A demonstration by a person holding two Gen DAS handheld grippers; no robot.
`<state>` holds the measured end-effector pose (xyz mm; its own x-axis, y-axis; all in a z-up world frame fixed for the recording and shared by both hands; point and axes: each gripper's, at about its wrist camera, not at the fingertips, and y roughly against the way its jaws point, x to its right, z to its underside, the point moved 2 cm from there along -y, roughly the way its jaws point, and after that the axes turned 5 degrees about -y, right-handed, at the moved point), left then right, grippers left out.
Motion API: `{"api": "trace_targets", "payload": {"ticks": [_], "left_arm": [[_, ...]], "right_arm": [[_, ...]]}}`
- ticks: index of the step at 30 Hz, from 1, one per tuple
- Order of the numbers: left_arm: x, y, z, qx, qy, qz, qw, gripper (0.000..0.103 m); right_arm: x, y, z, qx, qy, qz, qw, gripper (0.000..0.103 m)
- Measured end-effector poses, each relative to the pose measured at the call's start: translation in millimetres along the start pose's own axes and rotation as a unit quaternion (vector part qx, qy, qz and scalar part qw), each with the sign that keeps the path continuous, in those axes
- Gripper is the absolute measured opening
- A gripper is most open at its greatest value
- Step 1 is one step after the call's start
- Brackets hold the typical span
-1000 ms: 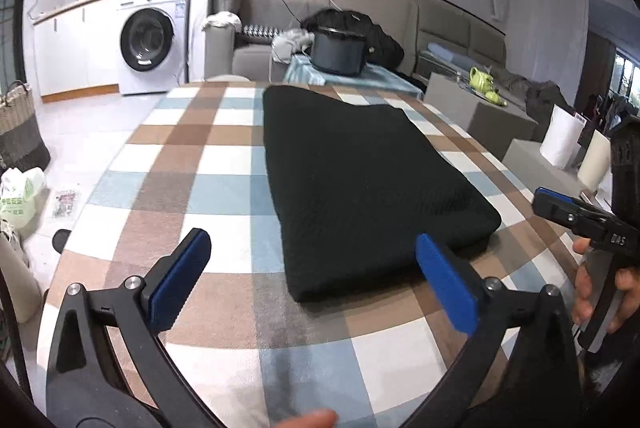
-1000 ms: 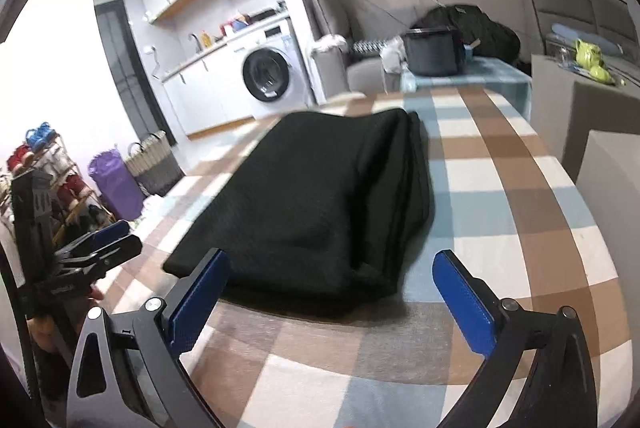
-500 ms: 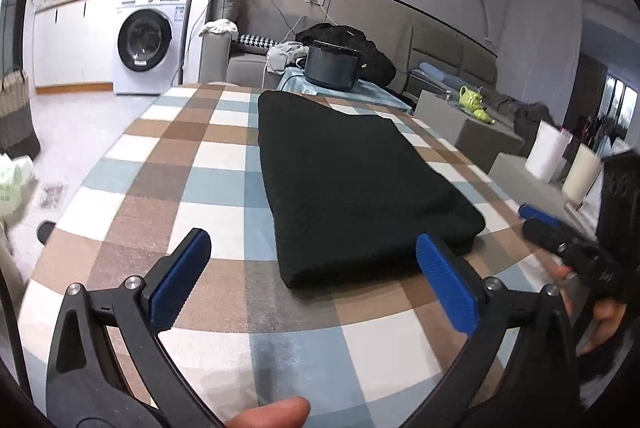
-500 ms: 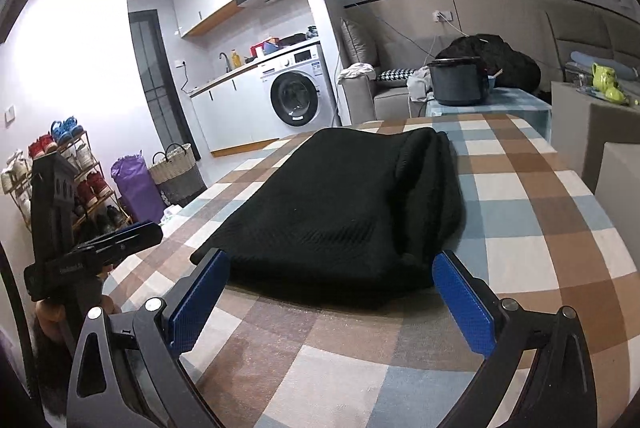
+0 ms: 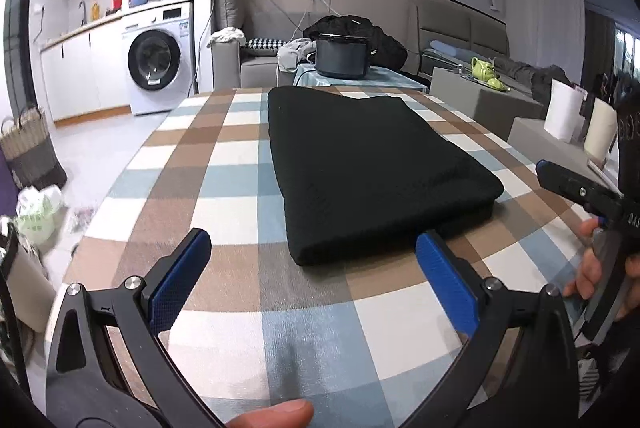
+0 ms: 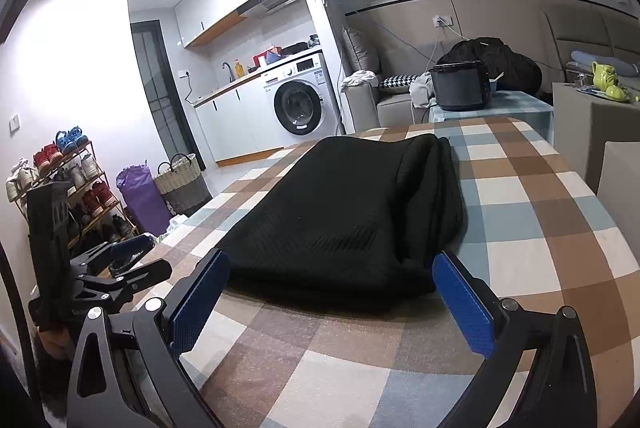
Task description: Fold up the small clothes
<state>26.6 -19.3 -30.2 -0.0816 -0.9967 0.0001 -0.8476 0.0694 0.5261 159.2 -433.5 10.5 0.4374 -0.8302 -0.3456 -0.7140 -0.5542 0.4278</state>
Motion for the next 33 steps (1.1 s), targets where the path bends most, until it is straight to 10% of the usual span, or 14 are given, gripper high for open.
{"api": "trace_targets", "payload": {"ticks": [33], "left_arm": [[-17, 1, 8, 0.022, 0.033, 0.002, 0.9992, 0.102]], "right_arm": [[-2, 5, 2, 0.013, 0.012, -0.016, 1.0, 0.103]]}}
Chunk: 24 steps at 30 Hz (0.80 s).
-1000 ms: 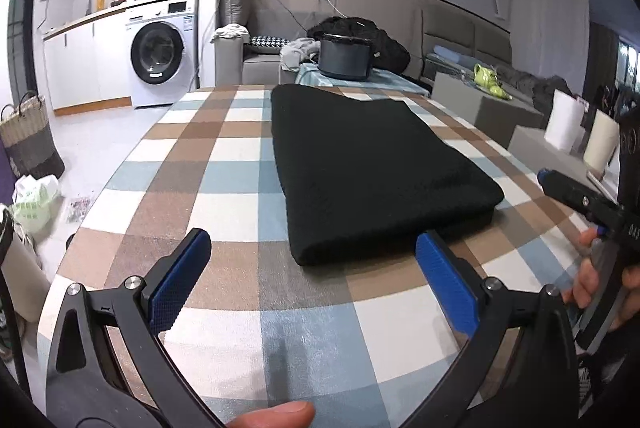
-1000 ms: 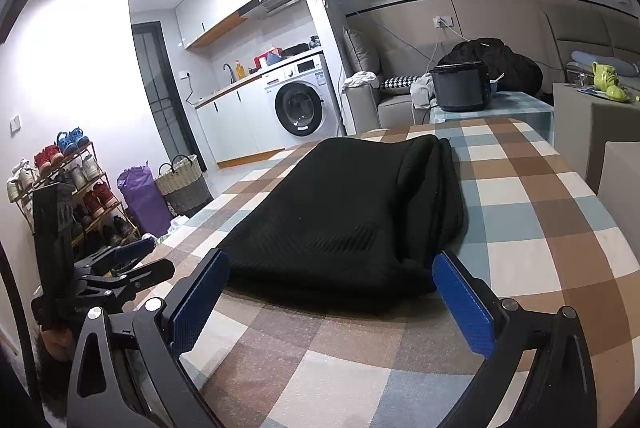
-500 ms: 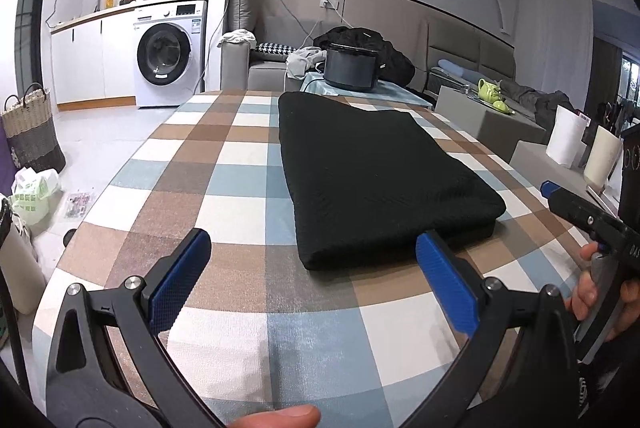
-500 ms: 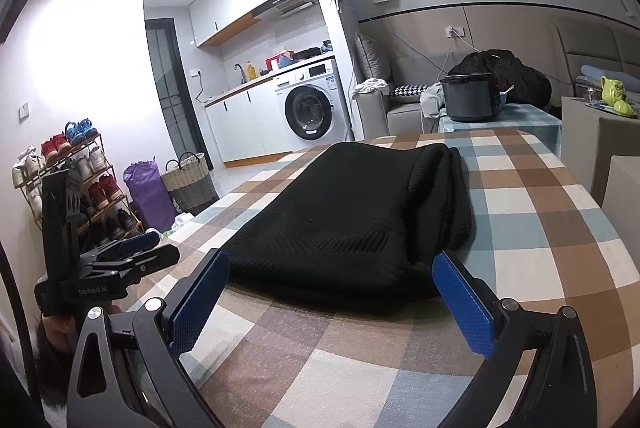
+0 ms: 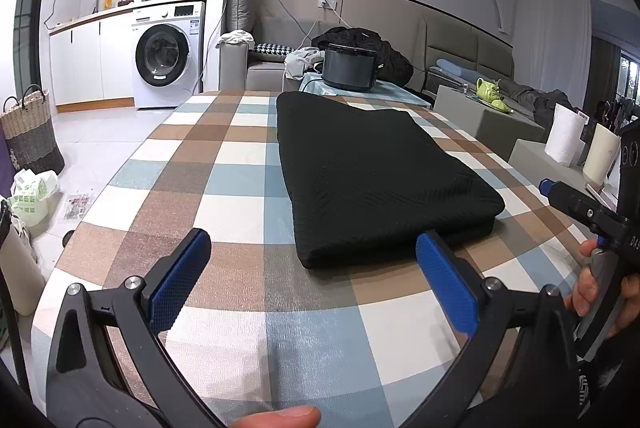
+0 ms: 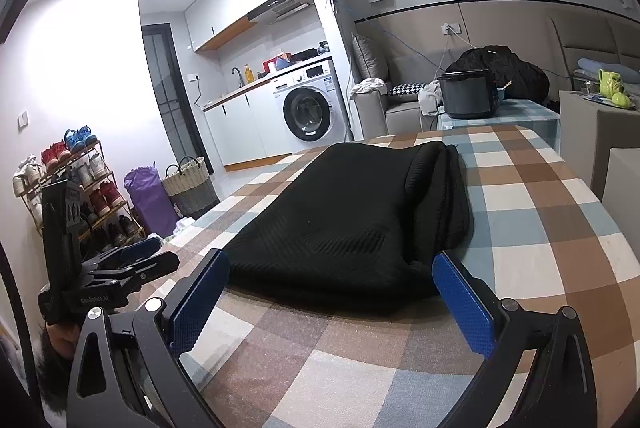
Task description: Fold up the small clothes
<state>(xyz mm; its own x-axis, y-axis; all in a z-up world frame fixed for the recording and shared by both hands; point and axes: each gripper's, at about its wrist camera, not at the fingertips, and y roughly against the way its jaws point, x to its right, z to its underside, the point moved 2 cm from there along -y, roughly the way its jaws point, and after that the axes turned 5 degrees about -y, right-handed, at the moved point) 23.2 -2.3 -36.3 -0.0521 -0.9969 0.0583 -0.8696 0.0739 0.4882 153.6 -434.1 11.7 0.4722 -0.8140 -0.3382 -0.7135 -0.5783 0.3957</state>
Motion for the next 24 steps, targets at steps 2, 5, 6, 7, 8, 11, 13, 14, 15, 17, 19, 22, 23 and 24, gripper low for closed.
{"api": "trace_targets", "payload": {"ticks": [2, 5, 6, 7, 8, 11, 13, 14, 15, 17, 19, 22, 23, 24], "left_arm": [[0.0, 0.0, 0.1, 0.0, 0.0, 0.001, 1.0, 0.102], [0.0, 0.1, 0.1, 0.0, -0.001, 0.0, 1.0, 0.102], [0.1, 0.1, 0.1, 0.0, -0.001, 0.0, 1.0, 0.102], [0.0, 0.0, 0.2, 0.0, -0.001, 0.0, 1.0, 0.102], [0.1, 0.0, 0.2, 0.0, -0.001, 0.001, 1.0, 0.102], [-0.1, 0.0, 0.6, 0.0, -0.001, 0.0, 1.0, 0.102], [0.3, 0.1, 0.4, 0.001, -0.001, 0.0, 1.0, 0.102], [0.1, -0.1, 0.6, 0.0, -0.001, 0.0, 1.0, 0.102], [0.4, 0.1, 0.4, 0.0, -0.001, 0.001, 1.0, 0.102], [0.4, 0.1, 0.5, 0.001, -0.001, 0.0, 1.0, 0.102], [0.5, 0.1, 0.6, 0.0, -0.001, 0.0, 1.0, 0.102], [0.1, 0.3, 0.6, 0.001, -0.002, 0.0, 1.0, 0.102], [0.2, 0.4, 0.6, 0.001, -0.001, 0.0, 1.0, 0.102], [0.3, 0.5, 0.6, 0.001, -0.001, 0.0, 1.0, 0.102]], "right_arm": [[-0.2, 0.4, 0.1, 0.0, 0.0, 0.0, 1.0, 0.103], [-0.1, 0.3, 0.2, 0.0, -0.002, -0.001, 1.0, 0.103], [-0.4, 0.4, 0.4, 0.0, -0.003, -0.001, 1.0, 0.103], [-0.9, 0.6, 0.6, 0.0, -0.003, -0.001, 1.0, 0.103], [-0.7, 0.7, 0.5, 0.0, -0.003, -0.001, 1.0, 0.103], [-1.7, 1.1, 0.8, 0.0, -0.002, -0.001, 1.0, 0.103], [-1.7, 1.5, 0.9, -0.001, -0.002, -0.001, 1.0, 0.103], [-1.8, 1.7, 1.0, 0.0, -0.002, -0.001, 1.0, 0.103], [-2.2, 2.1, 1.2, 0.0, -0.003, -0.001, 1.0, 0.103], [-1.8, 1.5, 0.9, -0.001, -0.003, -0.001, 1.0, 0.103], [-2.4, 2.0, 1.3, -0.001, -0.003, -0.001, 1.0, 0.103], [-2.5, 1.7, 1.2, -0.001, -0.002, 0.0, 1.0, 0.103], [-2.2, 1.5, 1.2, -0.001, -0.002, -0.001, 1.0, 0.103], [-2.7, 1.7, 1.5, 0.0, -0.002, 0.0, 1.0, 0.103]]}}
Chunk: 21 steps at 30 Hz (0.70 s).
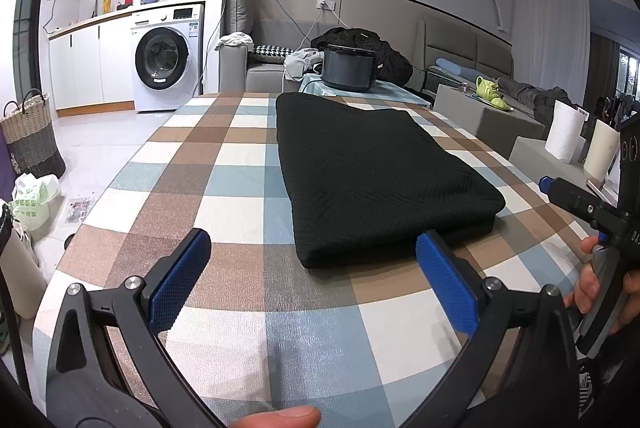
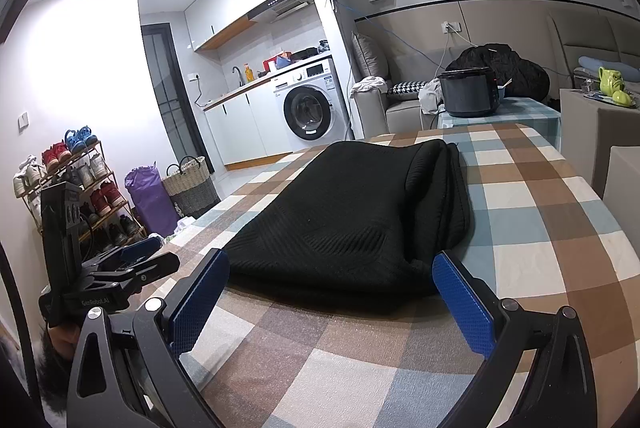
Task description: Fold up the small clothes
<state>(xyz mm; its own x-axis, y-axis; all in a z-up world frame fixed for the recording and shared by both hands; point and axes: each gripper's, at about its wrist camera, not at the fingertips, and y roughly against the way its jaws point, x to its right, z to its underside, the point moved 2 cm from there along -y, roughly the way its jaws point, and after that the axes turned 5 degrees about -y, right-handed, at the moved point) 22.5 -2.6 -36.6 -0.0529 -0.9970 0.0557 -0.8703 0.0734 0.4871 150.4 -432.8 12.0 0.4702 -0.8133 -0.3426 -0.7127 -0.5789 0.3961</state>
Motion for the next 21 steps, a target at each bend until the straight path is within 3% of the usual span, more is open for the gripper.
{"api": "trace_targets", "payload": {"ticks": [21], "left_arm": [[0.9, 0.1, 0.6, 0.001, -0.002, 0.0, 1.0, 0.102]], "right_arm": [[0.3, -1.1, 0.0, -0.002, -0.001, -0.001, 1.0, 0.103]]}}
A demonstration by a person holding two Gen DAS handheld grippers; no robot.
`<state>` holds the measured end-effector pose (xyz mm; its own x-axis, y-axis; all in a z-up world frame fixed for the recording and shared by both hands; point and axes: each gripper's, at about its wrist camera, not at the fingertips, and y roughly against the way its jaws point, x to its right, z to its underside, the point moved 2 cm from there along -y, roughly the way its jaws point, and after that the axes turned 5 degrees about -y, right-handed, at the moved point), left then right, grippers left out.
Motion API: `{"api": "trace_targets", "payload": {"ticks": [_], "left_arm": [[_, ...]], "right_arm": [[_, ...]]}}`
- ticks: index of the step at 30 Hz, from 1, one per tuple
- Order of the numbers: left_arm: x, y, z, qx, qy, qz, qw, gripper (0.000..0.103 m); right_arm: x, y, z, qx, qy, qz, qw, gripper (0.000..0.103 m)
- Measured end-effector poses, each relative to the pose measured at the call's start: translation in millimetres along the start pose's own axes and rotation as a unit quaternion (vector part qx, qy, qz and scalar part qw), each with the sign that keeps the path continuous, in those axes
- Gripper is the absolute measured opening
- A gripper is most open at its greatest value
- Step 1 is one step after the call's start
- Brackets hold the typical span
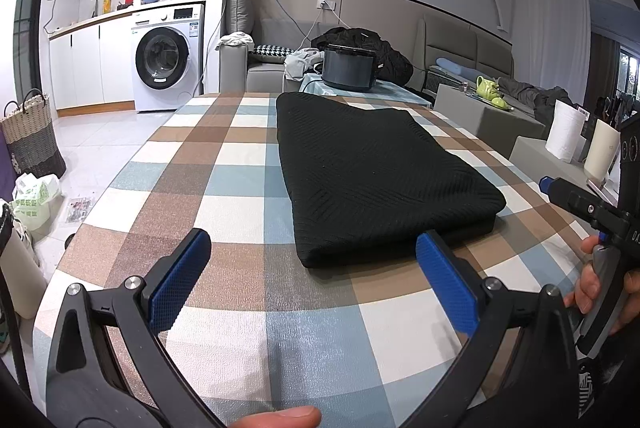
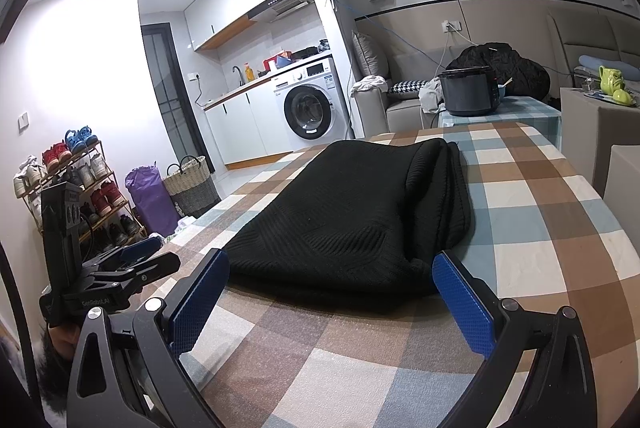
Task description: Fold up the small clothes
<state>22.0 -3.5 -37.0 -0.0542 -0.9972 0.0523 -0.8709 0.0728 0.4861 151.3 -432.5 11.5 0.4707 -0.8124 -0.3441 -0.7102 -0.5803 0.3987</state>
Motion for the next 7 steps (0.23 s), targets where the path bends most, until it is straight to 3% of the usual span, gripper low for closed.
{"api": "trace_targets", "payload": {"ticks": [7], "left_arm": [[-0.7, 0.2, -0.6, 0.002, -0.001, 0.002, 1.0, 0.102]], "right_arm": [[-0.7, 0.2, 0.4, 0.0, 0.0, 0.0, 1.0, 0.103]]}}
